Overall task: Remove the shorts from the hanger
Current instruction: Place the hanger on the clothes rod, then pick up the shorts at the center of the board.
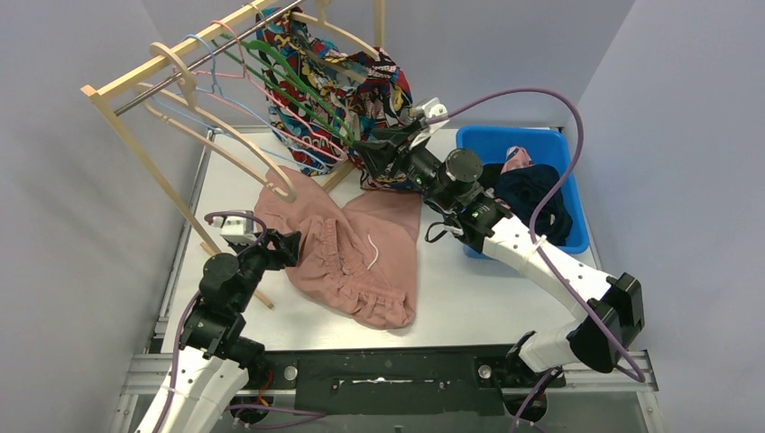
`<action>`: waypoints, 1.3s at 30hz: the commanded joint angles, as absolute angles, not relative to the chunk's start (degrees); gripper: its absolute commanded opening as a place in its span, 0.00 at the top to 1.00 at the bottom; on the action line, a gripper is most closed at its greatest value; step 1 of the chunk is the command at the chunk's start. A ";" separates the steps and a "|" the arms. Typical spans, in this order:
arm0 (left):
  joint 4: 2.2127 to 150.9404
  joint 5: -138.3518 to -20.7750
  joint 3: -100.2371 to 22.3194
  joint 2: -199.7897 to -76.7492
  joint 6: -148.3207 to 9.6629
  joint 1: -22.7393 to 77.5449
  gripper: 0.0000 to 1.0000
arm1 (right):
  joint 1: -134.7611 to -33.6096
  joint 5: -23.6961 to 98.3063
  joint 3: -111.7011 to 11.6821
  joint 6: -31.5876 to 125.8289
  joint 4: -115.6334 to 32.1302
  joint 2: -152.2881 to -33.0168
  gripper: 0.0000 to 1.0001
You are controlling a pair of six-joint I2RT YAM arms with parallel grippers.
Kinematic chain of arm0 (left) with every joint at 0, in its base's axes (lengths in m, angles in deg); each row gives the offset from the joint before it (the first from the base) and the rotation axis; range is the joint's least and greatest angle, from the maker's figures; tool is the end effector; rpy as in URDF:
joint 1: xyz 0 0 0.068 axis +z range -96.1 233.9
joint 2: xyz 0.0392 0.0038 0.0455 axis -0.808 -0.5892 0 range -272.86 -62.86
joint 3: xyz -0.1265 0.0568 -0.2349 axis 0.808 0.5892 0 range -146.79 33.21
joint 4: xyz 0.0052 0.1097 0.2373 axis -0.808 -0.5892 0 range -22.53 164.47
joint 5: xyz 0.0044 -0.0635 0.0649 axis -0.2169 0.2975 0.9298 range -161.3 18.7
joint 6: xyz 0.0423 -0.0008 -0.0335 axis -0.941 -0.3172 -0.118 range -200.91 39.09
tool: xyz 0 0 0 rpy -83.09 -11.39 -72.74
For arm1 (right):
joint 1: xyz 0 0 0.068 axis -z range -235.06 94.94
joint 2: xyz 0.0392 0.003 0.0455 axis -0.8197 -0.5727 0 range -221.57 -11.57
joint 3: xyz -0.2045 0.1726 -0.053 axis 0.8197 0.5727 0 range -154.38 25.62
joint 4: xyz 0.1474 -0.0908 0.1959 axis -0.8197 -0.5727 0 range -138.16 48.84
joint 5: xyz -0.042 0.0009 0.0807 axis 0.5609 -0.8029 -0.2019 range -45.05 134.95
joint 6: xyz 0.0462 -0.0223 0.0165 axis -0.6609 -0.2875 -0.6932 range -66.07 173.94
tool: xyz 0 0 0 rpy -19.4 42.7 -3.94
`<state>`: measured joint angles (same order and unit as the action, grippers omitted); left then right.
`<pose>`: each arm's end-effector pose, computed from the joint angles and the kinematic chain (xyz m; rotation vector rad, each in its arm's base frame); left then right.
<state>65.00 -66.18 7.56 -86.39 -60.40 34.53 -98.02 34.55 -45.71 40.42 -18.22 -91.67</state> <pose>0.1230 -0.0397 0.2739 -0.0847 1.7162 -0.4427 0.2382 0.2306 0.4223 -0.5071 1.2951 0.9499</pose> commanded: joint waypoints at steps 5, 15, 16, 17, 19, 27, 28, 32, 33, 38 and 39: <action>66.84 -65.24 5.62 -85.08 -60.87 34.79 0.30 | -98.12 38.74 -32.91 35.90 -14.87 -84.94 0.36; 65.61 -63.35 4.91 -85.95 -60.90 34.83 0.30 | -98.99 29.58 -24.36 47.14 -31.23 -89.44 0.12; 65.52 -62.93 4.95 -85.79 -60.92 34.83 0.30 | -99.39 29.34 -24.80 47.09 -31.65 -90.99 0.11; 65.51 -62.59 5.04 -85.58 -60.88 34.83 0.30 | -99.90 28.41 -25.05 47.37 -31.18 -92.21 0.11; 65.63 -62.20 5.21 -85.18 -60.87 34.83 0.30 | -101.24 26.28 -24.32 48.77 -26.84 -94.80 0.08; 65.68 -61.80 5.26 -85.10 -60.87 34.83 0.30 | -106.03 18.56 -26.60 49.43 -16.81 -108.58 0.02; 65.68 -61.68 5.22 -85.10 -60.87 34.83 0.30 | -106.50 18.48 -27.85 49.68 -17.81 -110.07 0.02; 65.60 -61.21 5.26 -84.94 -60.92 34.83 0.30 | -106.90 17.46 -30.01 49.72 -19.65 -115.61 0.02; 65.62 -61.05 5.34 -84.93 -60.95 34.83 0.30 | -106.95 17.98 -30.59 50.28 -21.79 -116.83 0.02; 65.55 -60.93 5.27 -85.23 -60.96 34.83 0.30 | -107.69 21.99 -36.09 57.96 -39.80 -122.88 0.02; 65.51 -60.85 5.26 -85.31 -60.96 34.83 0.30 | -108.11 23.49 -36.78 60.00 -43.77 -123.87 0.02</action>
<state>63.88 -61.76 7.56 -85.43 -60.44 34.53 -107.07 19.12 -32.24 52.29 -28.29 -120.93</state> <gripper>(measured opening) 0.697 0.976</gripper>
